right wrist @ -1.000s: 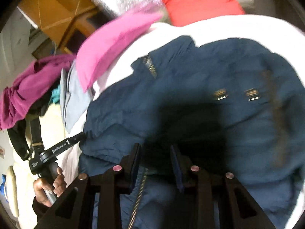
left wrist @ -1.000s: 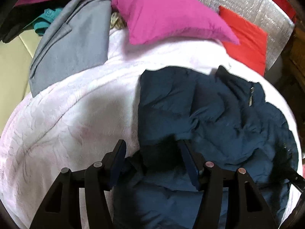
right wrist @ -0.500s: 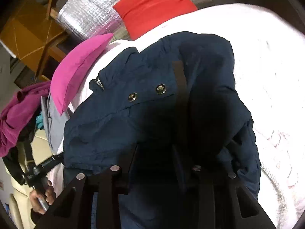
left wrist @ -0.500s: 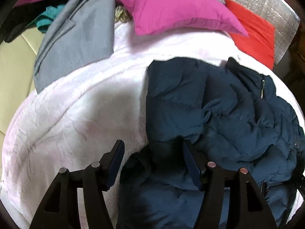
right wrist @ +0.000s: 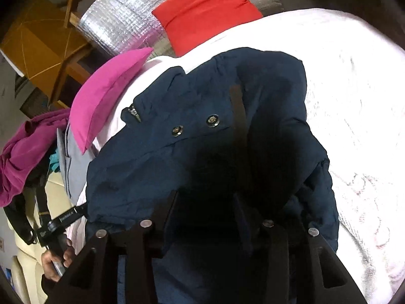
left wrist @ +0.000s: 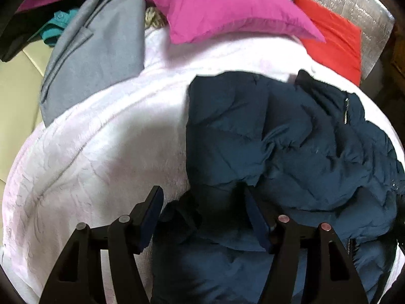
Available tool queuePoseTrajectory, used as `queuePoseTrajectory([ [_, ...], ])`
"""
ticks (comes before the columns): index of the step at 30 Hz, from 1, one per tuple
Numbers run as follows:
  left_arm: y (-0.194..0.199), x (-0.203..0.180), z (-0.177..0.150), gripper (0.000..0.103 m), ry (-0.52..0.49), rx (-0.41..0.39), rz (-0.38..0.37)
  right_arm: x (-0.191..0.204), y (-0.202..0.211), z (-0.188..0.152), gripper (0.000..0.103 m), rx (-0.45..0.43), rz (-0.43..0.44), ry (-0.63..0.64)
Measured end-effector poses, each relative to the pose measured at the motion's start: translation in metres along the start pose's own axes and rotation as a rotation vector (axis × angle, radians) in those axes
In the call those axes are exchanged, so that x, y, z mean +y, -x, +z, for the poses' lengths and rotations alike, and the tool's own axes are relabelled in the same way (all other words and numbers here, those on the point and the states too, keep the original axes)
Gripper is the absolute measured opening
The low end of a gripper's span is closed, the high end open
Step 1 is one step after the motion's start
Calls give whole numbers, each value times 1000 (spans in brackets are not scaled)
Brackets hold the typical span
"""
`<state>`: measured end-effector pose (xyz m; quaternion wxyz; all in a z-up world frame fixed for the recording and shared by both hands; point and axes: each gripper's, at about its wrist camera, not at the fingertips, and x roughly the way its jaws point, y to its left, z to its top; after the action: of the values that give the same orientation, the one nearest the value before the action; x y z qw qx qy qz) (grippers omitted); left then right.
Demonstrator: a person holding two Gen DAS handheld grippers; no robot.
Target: Fold large clothes
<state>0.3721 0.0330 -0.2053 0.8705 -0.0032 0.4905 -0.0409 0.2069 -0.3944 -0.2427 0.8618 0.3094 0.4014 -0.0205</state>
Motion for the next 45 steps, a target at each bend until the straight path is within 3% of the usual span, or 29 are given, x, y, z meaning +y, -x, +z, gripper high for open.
queuePoseTrajectory([
  [6, 19, -21, 0, 67, -63, -72, -66, 36, -5, 1, 50, -2, 140, 41],
  [8, 16, -33, -2, 67, -116, -68, -71, 50, -17, 0, 50, 20, 142, 65],
  [10, 5, -43, -5, 68, -164, -44, -24, 58, -35, -2, 50, 64, 110, 79],
  [12, -3, -45, -8, 72, -177, -33, 4, 59, -53, -5, 50, 107, 70, 94],
  [14, -2, -45, -6, 73, -175, -32, 3, 56, -50, -4, 50, 111, 84, 87],
  [17, 4, -39, -2, 73, -156, -50, -3, 45, -26, 2, 51, 70, 109, 65],
  [20, 11, -22, 3, 73, -92, -65, -5, 25, 4, 3, 62, -13, 107, 32],
  [22, 14, -8, 6, 73, -43, -73, -5, 9, 13, 7, 63, -40, 79, 8],
  [25, 4, 8, 7, 73, 6, -33, 49, -22, 2, 6, 61, -3, -3, -51],
  [26, -4, 11, 5, 73, 9, -5, 61, -30, -4, 4, 52, 10, 7, -68],
  [28, -14, 13, 2, 73, 3, 33, 48, -35, -2, 2, 50, -4, 32, -94],
  [35, 9, 21, 7, 73, 25, -29, 26, -22, 27, 0, 50, -46, 45, -64],
  [38, 13, 32, 8, 73, 56, -33, 25, -34, 42, -1, 57, -62, 35, -76],
  [45, 28, 44, -2, 73, 96, -25, 6, -67, 67, -24, 57, -63, 48, -162],
])
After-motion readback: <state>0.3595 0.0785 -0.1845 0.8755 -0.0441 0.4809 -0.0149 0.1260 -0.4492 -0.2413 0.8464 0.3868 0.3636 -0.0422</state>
